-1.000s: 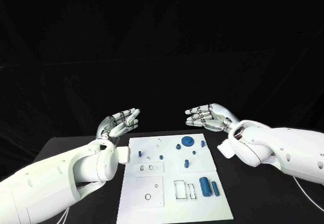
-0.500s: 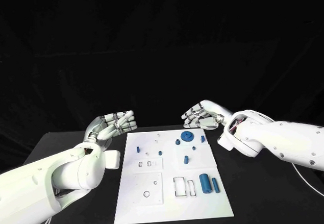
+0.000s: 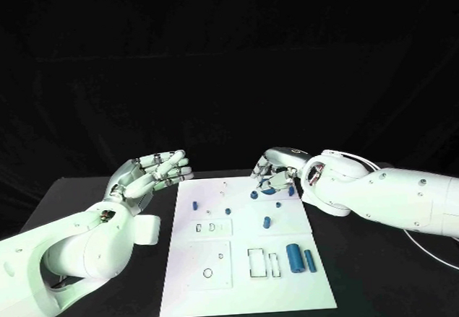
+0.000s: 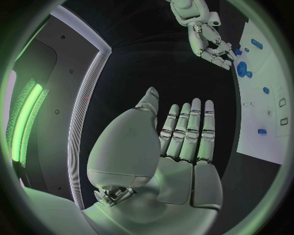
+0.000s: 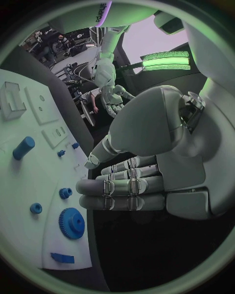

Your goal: Assemble the parts on the task board

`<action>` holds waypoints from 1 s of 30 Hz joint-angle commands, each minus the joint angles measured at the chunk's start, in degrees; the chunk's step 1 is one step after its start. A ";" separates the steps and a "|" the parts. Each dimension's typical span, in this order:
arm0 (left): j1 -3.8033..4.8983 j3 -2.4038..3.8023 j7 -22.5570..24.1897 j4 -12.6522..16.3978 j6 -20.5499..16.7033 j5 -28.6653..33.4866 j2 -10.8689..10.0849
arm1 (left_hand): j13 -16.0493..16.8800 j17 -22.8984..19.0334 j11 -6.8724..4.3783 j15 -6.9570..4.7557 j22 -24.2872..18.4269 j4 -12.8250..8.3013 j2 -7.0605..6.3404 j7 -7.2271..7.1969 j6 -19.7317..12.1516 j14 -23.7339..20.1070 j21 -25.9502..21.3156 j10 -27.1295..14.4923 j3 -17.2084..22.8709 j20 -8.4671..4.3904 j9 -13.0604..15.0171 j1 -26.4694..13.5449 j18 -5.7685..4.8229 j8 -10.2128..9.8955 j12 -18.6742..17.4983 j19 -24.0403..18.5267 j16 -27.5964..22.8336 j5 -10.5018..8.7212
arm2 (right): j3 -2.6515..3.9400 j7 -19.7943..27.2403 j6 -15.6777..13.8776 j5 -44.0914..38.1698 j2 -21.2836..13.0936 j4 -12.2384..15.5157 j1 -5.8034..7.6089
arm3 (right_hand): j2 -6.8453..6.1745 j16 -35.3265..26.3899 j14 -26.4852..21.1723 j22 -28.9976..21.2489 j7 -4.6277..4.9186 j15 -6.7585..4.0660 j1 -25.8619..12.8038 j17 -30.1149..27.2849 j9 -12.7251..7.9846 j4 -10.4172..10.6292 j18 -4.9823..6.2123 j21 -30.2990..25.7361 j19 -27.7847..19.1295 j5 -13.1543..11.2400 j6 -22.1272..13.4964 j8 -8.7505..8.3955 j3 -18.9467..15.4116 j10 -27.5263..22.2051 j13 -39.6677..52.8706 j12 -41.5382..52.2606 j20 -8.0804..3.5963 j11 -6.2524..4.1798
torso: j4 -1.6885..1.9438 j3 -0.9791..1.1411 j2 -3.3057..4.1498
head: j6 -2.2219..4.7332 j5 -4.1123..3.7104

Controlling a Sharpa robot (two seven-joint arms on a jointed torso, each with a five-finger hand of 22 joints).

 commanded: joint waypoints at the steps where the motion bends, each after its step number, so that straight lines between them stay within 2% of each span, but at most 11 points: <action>1: 0.34 0.03 -0.09 0.61 1.49 -0.48 -0.27 | -0.09 -0.09 0.21 0.32 -0.09 -0.31 0.15 0.04 0.31 -0.27 0.30 0.08 -0.06 -0.03 -0.10 0.45 1.00 -0.40 -0.37 0.33 -0.35 -0.07 | 0.03 -4.36 3.12 -7.38 0.72 -0.41 0.08 | -0.24 4.16 2.16 4.09 -0.50 -0.47 -0.63 3.50 0.03 0.22 -0.13 4.10 1.35 0.43 -0.08 -0.35 0.65 -0.44 0.16 0.06 -0.22 0.03 | 0.47 -0.03 1.25 | 0.48 -0.29; 5: 0.50 0.03 -0.17 0.80 1.44 -0.48 -0.43 | -0.09 -0.10 0.25 0.33 -0.10 -0.32 0.08 0.12 0.29 -0.18 0.37 0.04 -0.22 -0.06 -0.12 0.29 1.05 -0.54 -0.52 0.53 -0.45 -0.07 | 0.03 -5.44 4.19 -9.10 1.34 -0.95 0.10 | -0.51 10.62 2.06 16.42 -0.61 -0.57 -1.12 8.97 0.03 0.52 -1.73 13.69 5.17 0.53 -0.29 -0.50 1.47 -0.77 0.30 0.13 -0.30 0.01 | 0.72 -0.03 1.63 | 0.63 -0.48; 8: 0.55 0.03 -0.17 0.90 1.47 -0.48 -0.49 | -0.09 -0.10 0.27 0.34 -0.11 -0.35 0.02 0.14 0.27 -0.13 0.40 0.01 -0.29 -0.07 -0.12 0.25 1.06 -0.60 -0.60 0.62 -0.49 -0.07 | 0.03 -6.16 4.73 -10.18 1.69 -1.47 0.11 | -0.80 20.01 2.24 24.07 -0.62 -0.50 -1.35 17.92 0.05 0.74 -2.69 19.55 7.45 0.53 -0.39 -0.51 2.07 -0.98 0.43 0.22 -0.31 -0.17 | 0.82 -0.03 1.85 | 0.61 -0.50; 13: 0.60 0.03 -0.19 1.15 1.56 -0.48 -0.69 | -0.10 -0.10 0.29 0.34 -0.12 -0.38 -0.02 0.15 0.25 -0.09 0.43 -0.04 -0.34 -0.07 -0.13 0.23 1.07 -0.66 -0.68 0.70 -0.52 -0.07 | 0.03 -7.06 5.76 -11.42 2.17 -2.48 0.11 | -1.29 35.72 2.73 39.20 -0.78 -0.50 -1.76 33.10 0.08 1.34 -4.93 30.37 12.47 0.47 -0.46 -0.51 3.20 -1.10 0.61 0.34 -0.07 0.10 | 1.10 -0.04 2.20 | 0.44 -0.86; 21: 0.68 0.04 -0.26 1.32 1.50 -0.48 -1.12 | -0.12 -0.17 0.38 0.43 -0.17 -0.46 -0.04 0.18 0.13 -0.19 0.50 -0.27 -0.47 -0.10 -0.15 0.16 1.09 -0.92 -1.01 0.95 -0.82 -0.06 | 0.02 -7.28 6.77 -11.88 2.55 -2.98 0.08 | -1.72 44.45 2.47 48.17 -0.71 -0.18 -1.87 41.30 0.13 1.97 -6.22 36.49 15.27 0.81 -0.25 -0.44 4.80 -0.86 0.65 0.38 0.18 0.02 | 1.28 -0.01 2.44 | 0.31 -0.92; 30: 0.81 0.06 -0.37 1.41 1.64 -0.48 -1.28 | -0.13 -0.30 0.48 0.57 -0.24 -0.55 -0.05 0.26 0.02 -0.51 0.54 -0.50 -0.56 -0.11 -0.16 0.13 1.09 -1.20 -1.36 1.15 -1.26 -0.06 | 0.02 -7.38 7.38 -11.76 3.42 -3.65 0.02 | -1.73 48.14 2.68 53.23 -0.66 -0.12 -1.91 44.83 0.20 2.50 -7.09 39.67 17.43 1.13 0.19 -0.32 6.02 -0.46 0.62 0.40 0.30 0.03 | 1.59 -0.10 2.62 | 0.41 -1.06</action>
